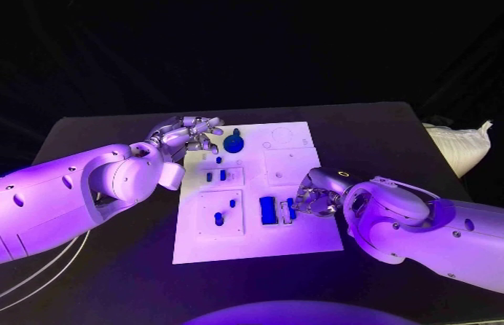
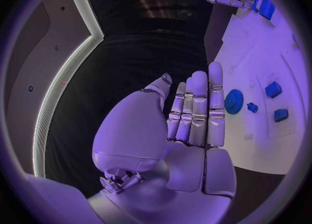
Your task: Assemble the parts on the task board
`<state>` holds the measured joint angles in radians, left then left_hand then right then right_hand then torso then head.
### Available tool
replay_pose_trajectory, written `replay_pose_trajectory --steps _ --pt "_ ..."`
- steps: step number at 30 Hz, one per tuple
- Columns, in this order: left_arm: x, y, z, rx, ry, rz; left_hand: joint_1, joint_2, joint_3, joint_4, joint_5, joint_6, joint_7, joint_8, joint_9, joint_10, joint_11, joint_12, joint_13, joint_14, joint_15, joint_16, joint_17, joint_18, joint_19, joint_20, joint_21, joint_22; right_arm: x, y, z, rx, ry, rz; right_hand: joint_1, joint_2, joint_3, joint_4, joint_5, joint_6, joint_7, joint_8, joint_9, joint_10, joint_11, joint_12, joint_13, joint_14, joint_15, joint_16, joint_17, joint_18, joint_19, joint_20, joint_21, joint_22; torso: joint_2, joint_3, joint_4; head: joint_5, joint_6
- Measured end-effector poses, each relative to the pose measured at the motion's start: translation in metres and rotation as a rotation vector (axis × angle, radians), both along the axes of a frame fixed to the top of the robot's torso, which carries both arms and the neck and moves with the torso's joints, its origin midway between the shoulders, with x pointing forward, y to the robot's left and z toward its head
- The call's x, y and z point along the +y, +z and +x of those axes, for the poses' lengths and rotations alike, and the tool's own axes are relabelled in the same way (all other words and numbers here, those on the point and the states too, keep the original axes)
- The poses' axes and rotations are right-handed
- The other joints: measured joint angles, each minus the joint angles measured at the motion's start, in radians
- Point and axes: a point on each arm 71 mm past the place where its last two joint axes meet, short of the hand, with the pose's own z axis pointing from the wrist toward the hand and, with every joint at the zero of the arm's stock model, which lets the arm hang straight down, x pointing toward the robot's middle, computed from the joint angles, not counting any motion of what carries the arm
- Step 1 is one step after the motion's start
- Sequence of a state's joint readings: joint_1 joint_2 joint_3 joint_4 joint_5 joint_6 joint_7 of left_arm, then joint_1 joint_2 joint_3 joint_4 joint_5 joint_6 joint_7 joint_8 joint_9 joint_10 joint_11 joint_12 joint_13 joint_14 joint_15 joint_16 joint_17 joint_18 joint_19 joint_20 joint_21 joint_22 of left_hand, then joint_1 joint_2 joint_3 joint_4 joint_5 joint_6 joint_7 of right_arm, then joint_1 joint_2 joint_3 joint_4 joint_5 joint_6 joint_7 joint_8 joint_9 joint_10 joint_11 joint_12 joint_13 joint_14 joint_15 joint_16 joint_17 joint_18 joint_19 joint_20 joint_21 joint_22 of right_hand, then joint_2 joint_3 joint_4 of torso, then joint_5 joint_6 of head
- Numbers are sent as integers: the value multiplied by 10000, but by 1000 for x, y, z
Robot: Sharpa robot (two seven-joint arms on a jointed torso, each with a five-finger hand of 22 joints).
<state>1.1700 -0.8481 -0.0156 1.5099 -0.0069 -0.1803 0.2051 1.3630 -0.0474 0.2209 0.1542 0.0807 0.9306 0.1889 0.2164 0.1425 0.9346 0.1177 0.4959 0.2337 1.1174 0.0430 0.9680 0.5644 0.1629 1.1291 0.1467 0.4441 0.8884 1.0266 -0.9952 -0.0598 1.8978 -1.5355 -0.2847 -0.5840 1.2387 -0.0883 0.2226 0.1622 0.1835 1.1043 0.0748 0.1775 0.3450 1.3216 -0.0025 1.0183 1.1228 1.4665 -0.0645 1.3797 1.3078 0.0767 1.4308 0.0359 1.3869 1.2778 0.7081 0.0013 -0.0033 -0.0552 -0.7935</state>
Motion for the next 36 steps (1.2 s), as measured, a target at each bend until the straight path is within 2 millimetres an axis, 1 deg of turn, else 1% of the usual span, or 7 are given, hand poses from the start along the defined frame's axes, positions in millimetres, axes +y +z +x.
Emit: replay_pose_trajectory --steps 7,24,28,29,33,34,36 --pt "0 0 0 2 -2 2 0 0 0 0 0 0 0 0 0 0 0 0 0 0 0 0 0 0 0 0 0 0 3 -2 0 67 93 -74 0 0 -15 -38 -40 0 0 2 32 0 0 0 13 0 0 -1 3 0 0 0 0 -1 0 2 -6 11 -10" --pt "0 0 0 18 -6 12 0 0 0 0 0 0 0 0 0 0 0 0 0 0 0 0 0 0 0 0 0 1 3 -2 0 -22 182 -228 -1 0 -58 -80 -95 0 -3 3 23 0 0 0 11 0 0 -1 1 0 -1 1 -1 -3 0 8 -12 14 -8" --pt "0 0 0 21 -5 15 0 0 0 0 0 0 0 0 0 0 0 0 0 0 0 0 -8 -1 0 0 0 1 2 -2 -1 -161 287 -400 97 -97 -145 -166 -151 15 -18 4 30 -1 0 -81 -42 0 0 -4 1 0 -1 1 -1 -77 -1 10 -12 14 -16" --pt "0 0 0 23 -5 16 0 0 0 0 0 0 0 0 0 0 0 0 0 0 0 0 -8 0 0 0 0 1 2 -1 -1 -249 338 -493 164 -165 -202 -224 -151 -17 14 6 39 -53 31 -167 -96 0 0 -62 1 0 -1 1 -14 -148 0 10 -12 14 -17" --pt "1 0 0 27 -3 20 0 0 0 0 0 0 0 0 1 0 0 0 0 0 0 0 -8 0 0 0 0 2 0 0 0 -634 548 -884 282 -283 -368 -330 -199 -147 144 8 44 -298 96 -403 -261 0 0 -140 0 0 -59 59 -151 -302 0 9 -16 11 -20" --pt "1 0 0 28 -3 20 0 0 0 0 0 0 0 -1 1 0 0 0 0 0 0 0 -8 0 0 0 0 2 0 0 0 -718 598 -982 299 -300 -390 -351 -199 -171 123 8 44 -307 92 -459 -299 0 0 -158 0 0 -59 58 -155 -331 -1 10 -17 8 -23" --pt "1 0 0 31 -6 21 0 0 0 0 0 0 0 0 0 0 0 0 0 0 0 0 -8 0 0 0 0 2 0 1 0 -895 722 -1202 344 -345 -420 -382 -199 -220 144 8 44 -396 111 -505 -354 0 0 -159 0 0 -94 94 -196 -376 -1 9 -17 3 -26"
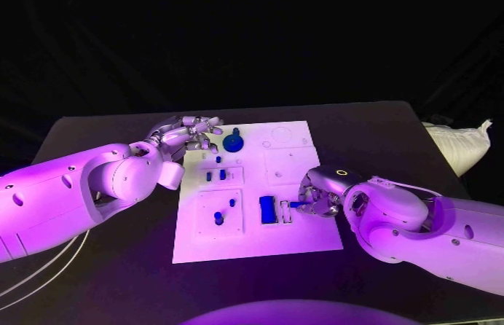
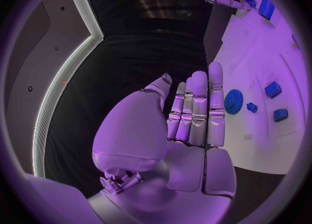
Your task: Assemble the parts on the task board
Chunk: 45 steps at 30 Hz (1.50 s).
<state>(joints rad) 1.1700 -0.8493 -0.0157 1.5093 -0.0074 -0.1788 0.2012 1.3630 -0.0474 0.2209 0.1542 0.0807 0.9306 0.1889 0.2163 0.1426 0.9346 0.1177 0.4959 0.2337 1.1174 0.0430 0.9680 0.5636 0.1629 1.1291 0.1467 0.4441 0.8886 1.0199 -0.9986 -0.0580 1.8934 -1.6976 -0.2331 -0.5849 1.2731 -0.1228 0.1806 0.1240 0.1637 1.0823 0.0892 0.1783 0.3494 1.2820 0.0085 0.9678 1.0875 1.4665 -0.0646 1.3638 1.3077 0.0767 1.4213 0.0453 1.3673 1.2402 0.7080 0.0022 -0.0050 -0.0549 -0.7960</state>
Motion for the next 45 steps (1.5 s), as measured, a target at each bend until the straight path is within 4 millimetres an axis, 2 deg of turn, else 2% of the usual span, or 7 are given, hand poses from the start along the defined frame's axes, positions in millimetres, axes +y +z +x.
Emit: replay_pose_trajectory --steps 20,27,30,34,38,41,45 --pt "0 0 0 29 -28 23 40 -40 0 0 0 0 0 0 -8 0 0 0 0 0 0 0 -8 -1 0 0 0 -10 1 3 0 -650 762 -1386 122 -42 -66 -67 1 -17 13 0 29 -36 36 -50 -30 0 0 -115 -2 1 -72 -2 -55 -77 -1 -5 7 -45 -7" --pt "0 0 0 32 -43 22 41 -41 0 0 0 0 0 0 -8 0 0 0 0 0 0 0 -7 0 0 0 0 -9 5 4 0 -776 1093 -1908 506 197 51 -245 0 -15 14 72 69 -12 13 143 140 0 0 -115 -3 1 -72 -2 -55 -6 -1 -6 5 -47 -19" --pt "0 0 0 33 -46 22 40 -41 0 0 0 0 0 0 -8 0 0 0 0 0 0 0 -7 -2 0 0 0 -9 7 5 0 -816 1212 -2059 692 345 225 -419 -389 55 -55 117 74 42 -39 260 214 0 0 -115 -3 1 -72 -2 -55 67 -1 -6 6 -46 -18" --pt "-1 0 0 32 -49 23 40 -40 0 0 0 0 0 0 -8 0 0 0 0 0 0 0 -6 0 0 0 0 -9 8 5 0 -879 1317 -2218 906 482 496 -534 -463 106 -105 127 88 129 -93 416 327 0 0 -40 -3 1 -25 -49 42 188 -2 -7 12 -46 -18" --pt "-1 0 0 32 -52 23 40 -40 0 0 0 0 0 0 -7 0 0 0 0 0 0 0 -6 -1 0 0 0 -9 9 5 0 -924 1366 -2289 1011 599 723 -441 -295 150 -150 150 83 250 -118 608 471 0 0 28 -4 1 78 -75 162 348 -1 -7 15 -46 -18" --pt "-1 0 0 31 -53 24 40 -40 0 0 0 0 0 0 -7 0 0 0 0 0 0 0 -6 0 0 0 0 -9 9 5 0 -919 1359 -2267 816 794 836 -331 -93 166 -170 177 83 345 -129 728 582 -35 -35 99 -4 0 134 -125 245 469 -1 -7 13 -47 -18" --pt "-1 0 0 30 -54 25 40 -40 0 0 0 0 0 0 -7 0 0 0 0 0 0 0 -5 -1 0 0 0 -8 6 5 -1 -853 1246 -2115 748 864 1038 -325 6 153 -191 197 86 469 -180 805 637 1 -74 160 -4 0 166 -93 257 508 -1 -6 12 -45 -17"
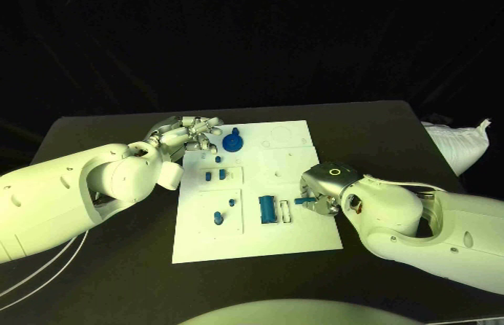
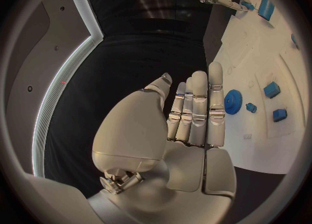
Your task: Assemble the parts on the task board
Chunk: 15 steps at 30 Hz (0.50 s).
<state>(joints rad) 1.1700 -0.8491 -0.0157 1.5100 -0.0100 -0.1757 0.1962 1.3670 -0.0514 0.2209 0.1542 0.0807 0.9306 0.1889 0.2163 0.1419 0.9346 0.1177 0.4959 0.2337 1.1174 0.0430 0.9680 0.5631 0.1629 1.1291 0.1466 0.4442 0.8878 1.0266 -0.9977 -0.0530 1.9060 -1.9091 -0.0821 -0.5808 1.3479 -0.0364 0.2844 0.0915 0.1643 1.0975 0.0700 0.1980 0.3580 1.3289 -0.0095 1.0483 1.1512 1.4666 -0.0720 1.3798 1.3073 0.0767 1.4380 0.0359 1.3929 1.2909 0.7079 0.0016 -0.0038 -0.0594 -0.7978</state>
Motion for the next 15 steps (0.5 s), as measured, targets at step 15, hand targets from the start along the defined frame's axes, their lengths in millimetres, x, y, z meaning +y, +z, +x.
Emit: replay_pose_trajectory --steps 15 --pt "-1 0 0 -7 -14 5 0 0 0 0 0 0 0 0 1 -37 37 38 0 0 0 0 1 0 0 0 0 -9 -9 -1 -6 1096 -1302 2161 -970 -182 427 387 683 13 -49 35 32 198 -19 224 232 0 0 211 8 -1 70 -71 138 172 1 6 -1 4 13"
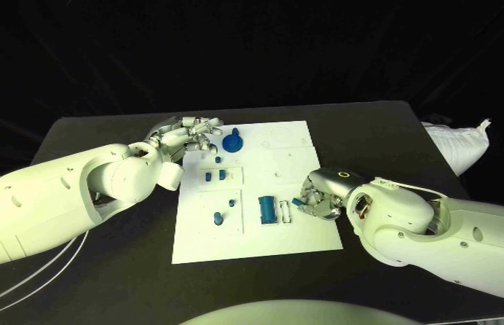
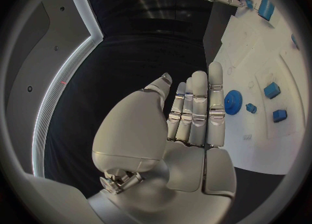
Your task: Assemble the parts on the task board
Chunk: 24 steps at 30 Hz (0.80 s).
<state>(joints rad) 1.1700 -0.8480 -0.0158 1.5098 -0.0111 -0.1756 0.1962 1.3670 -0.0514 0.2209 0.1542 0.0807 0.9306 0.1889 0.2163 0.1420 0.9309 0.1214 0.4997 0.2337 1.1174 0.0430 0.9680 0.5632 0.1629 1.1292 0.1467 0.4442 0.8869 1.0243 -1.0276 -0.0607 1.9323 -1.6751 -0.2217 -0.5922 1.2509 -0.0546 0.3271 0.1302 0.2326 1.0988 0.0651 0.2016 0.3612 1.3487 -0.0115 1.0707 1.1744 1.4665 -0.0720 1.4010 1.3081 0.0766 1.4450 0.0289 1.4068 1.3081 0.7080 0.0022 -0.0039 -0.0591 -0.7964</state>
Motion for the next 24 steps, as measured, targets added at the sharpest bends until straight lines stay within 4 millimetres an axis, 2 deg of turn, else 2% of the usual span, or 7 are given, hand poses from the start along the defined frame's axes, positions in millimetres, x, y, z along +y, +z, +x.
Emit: replay_pose_trajectory --steps 7,13,20,24 --pt "0 0 0 -3 -3 3 0 0 0 0 0 0 0 0 0 0 0 0 0 0 0 0 0 0 0 0 0 0 1 1 -2 471 -534 962 -205 -49 61 116 137 14 -12 0 117 16 -16 43 42 0 0 0 -1 1 -1 0 32 0 2 -5 -2 6 -18" --pt "0 0 0 -5 -7 4 0 0 0 0 0 0 0 38 0 0 0 0 0 0 0 0 -10 0 0 0 -48 0 2 0 -4 984 -896 1557 -393 -129 48 244 566 15 -12 0 131 70 0 124 121 0 0 77 -1 0 -1 0 32 -1 2 -6 1 16 -28" --pt "0 0 0 -7 -10 6 0 0 0 0 0 0 0 38 1 0 0 0 0 0 0 0 -9 -1 0 0 -48 1 5 -3 -5 1555 -1192 1998 -721 -92 -110 467 1080 89 -10 1 138 87 -16 213 216 0 1 77 -2 0 72 -1 32 -2 2 -12 2 19 -40" --pt "0 0 0 -5 -17 7 0 0 0 0 0 0 0 38 1 0 -1 0 0 0 0 0 -9 -1 0 0 -48 1 6 -4 -4 1772 -1264 2104 -733 -103 -137 494 1122 103 -21 1 140 158 -17 241 258 -1 1 77 -2 1 72 -1 73 -3 2 -12 2 24 -50"
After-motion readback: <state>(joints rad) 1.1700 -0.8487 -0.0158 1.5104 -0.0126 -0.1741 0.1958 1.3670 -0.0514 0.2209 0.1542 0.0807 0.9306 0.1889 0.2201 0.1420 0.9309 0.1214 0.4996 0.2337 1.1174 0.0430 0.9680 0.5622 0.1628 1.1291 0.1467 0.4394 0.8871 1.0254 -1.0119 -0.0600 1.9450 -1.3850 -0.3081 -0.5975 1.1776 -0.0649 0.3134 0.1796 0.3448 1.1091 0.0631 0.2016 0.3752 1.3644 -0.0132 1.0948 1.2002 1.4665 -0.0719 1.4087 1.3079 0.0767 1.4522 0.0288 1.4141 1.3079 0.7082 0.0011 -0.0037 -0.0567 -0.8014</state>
